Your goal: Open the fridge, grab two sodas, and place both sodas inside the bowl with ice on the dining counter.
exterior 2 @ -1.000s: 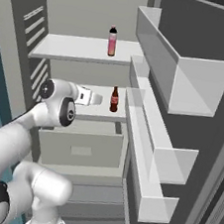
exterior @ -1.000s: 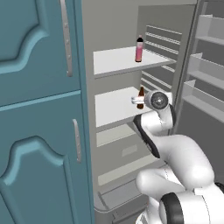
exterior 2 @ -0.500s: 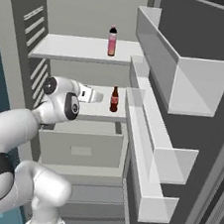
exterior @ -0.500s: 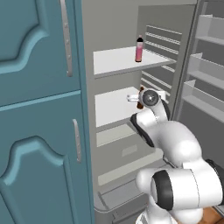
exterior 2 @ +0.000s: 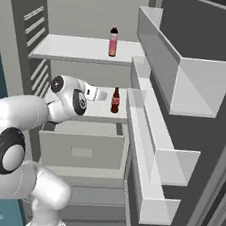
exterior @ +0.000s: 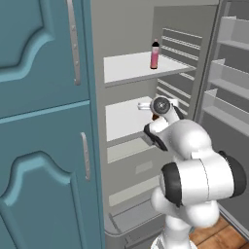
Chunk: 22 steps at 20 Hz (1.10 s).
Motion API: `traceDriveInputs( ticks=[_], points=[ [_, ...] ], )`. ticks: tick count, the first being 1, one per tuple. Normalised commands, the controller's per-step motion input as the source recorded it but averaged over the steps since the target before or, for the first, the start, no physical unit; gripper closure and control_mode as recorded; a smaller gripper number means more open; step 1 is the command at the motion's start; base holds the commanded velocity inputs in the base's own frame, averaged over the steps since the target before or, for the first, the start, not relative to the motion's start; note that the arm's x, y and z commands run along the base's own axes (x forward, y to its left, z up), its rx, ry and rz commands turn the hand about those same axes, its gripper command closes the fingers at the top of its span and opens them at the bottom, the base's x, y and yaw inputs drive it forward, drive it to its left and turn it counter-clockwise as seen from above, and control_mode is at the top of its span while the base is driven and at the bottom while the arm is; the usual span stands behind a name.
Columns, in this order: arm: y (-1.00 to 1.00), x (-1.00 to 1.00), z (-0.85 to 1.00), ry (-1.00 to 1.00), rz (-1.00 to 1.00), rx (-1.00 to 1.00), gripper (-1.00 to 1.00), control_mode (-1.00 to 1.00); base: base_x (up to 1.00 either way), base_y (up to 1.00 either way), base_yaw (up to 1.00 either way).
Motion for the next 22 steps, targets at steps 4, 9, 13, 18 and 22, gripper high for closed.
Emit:
traceDriveInputs(
  ticks=[4,9,13,18,22],
  points=[
    [-0.06,0.21,-0.06,0.00,0.00,0.03,-1.00,-1.00,0.00,0.00,0.00],
    [-0.09,0.13,-0.07,0.00,0.00,0.03,-1.00,-1.00,0.00,0.00,0.00],
    [-0.10,0.17,-0.05,0.00,0.00,0.03,-1.00,-1.00,0.00,0.00,0.00],
    [-0.09,0.20,-0.04,0.00,0.00,0.02,-1.00,-1.00,0.00,0.00,0.00],
    [-0.09,0.18,-0.07,0.00,0.00,0.01,-1.00,-1.00,0.00,0.00,0.00]
  ],
)
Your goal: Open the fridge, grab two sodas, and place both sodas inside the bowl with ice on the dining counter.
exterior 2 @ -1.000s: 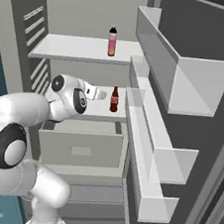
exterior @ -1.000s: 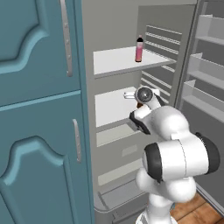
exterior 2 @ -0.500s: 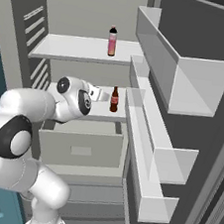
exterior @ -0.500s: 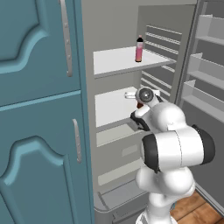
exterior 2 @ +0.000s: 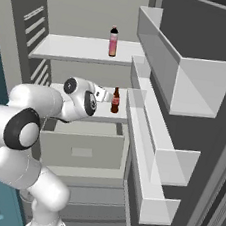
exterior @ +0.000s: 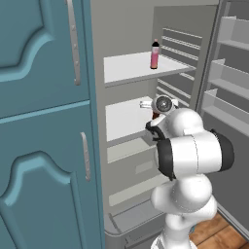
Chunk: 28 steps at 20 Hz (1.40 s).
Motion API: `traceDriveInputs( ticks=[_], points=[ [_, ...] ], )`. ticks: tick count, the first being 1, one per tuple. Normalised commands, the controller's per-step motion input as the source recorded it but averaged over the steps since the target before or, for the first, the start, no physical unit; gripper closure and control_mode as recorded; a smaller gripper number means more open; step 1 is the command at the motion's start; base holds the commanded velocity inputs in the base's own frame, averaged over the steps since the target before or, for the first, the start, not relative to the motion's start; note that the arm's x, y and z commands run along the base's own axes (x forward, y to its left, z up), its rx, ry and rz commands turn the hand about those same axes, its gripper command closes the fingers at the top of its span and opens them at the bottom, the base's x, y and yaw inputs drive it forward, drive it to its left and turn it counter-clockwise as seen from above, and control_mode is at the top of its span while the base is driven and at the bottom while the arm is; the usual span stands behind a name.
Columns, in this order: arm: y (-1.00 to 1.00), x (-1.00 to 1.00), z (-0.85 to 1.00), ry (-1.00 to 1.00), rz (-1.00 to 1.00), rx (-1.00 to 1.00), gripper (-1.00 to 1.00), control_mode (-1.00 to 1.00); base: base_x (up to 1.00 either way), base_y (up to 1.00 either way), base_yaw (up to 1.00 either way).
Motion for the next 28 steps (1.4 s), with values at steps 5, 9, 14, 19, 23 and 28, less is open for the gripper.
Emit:
traceDriveInputs(
  ticks=[5,9,14,19,23,28],
  points=[
    [-0.09,0.16,-0.12,0.00,0.00,0.01,-1.00,-1.00,0.00,0.00,0.00],
    [-0.10,0.16,-0.16,0.00,0.00,0.01,-1.00,-1.00,0.00,0.00,0.00],
    [-0.07,0.20,-0.18,0.00,0.00,0.00,-1.00,-1.00,0.00,0.00,0.00],
    [-0.02,0.26,-0.19,0.00,0.00,0.00,-1.00,-1.00,0.00,0.00,0.00],
    [0.00,0.29,-0.20,0.00,0.00,0.00,-1.00,-1.00,0.00,0.00,0.00],
    [-0.01,0.29,-0.20,0.00,0.00,0.00,-1.00,-1.00,0.00,0.00,0.00]
  ],
)
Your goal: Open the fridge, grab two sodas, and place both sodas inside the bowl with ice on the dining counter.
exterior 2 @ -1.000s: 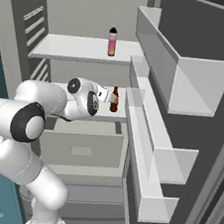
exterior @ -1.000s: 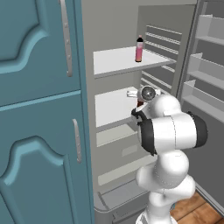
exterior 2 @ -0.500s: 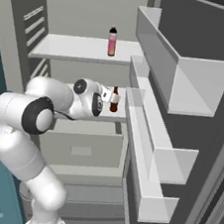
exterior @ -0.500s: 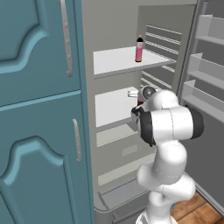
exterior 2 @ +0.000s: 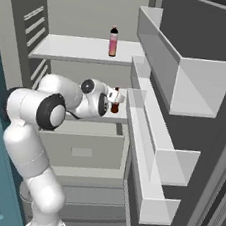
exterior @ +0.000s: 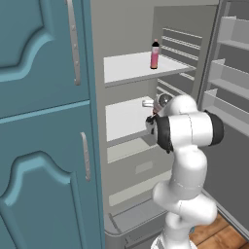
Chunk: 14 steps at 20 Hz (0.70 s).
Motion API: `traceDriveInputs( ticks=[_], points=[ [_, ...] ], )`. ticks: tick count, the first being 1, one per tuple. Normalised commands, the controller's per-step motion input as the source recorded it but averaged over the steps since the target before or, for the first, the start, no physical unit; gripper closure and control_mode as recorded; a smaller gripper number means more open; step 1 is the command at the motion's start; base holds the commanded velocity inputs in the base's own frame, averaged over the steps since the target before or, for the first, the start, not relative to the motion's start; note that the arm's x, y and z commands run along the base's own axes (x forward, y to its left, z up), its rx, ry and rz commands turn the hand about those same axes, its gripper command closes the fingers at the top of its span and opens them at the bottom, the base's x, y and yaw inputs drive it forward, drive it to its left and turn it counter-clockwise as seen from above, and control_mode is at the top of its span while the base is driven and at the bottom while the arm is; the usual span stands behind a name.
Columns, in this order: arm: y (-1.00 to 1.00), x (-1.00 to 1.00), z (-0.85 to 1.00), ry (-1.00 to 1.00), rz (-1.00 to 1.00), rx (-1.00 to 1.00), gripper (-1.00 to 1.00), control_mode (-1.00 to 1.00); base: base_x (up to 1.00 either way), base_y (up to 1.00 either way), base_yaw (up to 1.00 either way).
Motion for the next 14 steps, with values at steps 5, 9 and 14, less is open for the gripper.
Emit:
traceDriveInputs(
  ticks=[5,9,14],
  points=[
    [0.00,0.25,-0.22,0.00,0.00,0.00,-1.00,-1.00,0.00,0.00,0.00],
    [0.00,0.24,-0.24,0.00,0.00,0.00,-1.00,-1.00,0.00,0.00,0.00],
    [0.00,0.24,-0.27,0.00,0.00,0.00,-1.00,-1.00,0.00,0.00,0.00]
  ],
)
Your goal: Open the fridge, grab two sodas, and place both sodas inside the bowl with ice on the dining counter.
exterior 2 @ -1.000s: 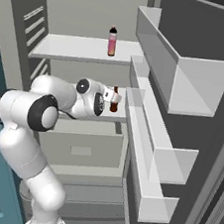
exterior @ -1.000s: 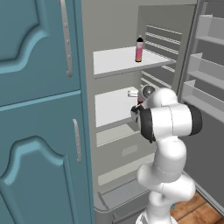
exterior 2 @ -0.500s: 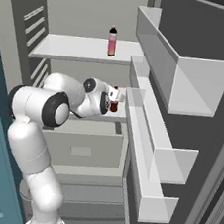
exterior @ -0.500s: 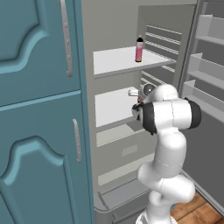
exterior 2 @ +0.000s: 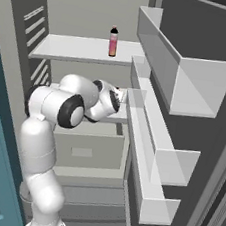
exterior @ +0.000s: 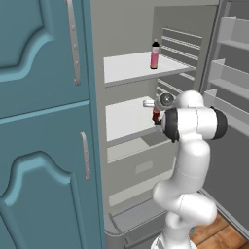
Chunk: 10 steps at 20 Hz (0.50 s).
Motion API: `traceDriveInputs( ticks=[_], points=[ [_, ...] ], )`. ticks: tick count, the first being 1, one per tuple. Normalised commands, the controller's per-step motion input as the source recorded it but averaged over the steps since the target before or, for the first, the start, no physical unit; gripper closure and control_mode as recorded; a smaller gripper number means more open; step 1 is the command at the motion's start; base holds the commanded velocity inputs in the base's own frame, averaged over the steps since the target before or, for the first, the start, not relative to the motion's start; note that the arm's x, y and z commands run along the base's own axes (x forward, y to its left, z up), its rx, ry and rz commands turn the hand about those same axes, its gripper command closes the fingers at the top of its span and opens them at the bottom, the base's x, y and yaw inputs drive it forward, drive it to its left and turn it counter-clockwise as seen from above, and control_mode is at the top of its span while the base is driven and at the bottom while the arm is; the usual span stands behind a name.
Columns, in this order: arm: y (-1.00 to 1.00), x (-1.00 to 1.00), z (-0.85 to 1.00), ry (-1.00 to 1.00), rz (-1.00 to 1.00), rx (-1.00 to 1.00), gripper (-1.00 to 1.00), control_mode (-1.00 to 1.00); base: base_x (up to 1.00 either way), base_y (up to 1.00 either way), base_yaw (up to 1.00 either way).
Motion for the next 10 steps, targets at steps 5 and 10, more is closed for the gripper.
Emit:
traceDriveInputs(
  ticks=[5,10],
  points=[
    [0.00,0.23,-0.28,0.00,0.00,0.00,1.00,-1.00,0.00,0.00,0.00],
    [0.00,0.12,-0.19,0.00,0.00,0.00,1.00,-1.00,0.00,0.00,0.00]
  ],
)
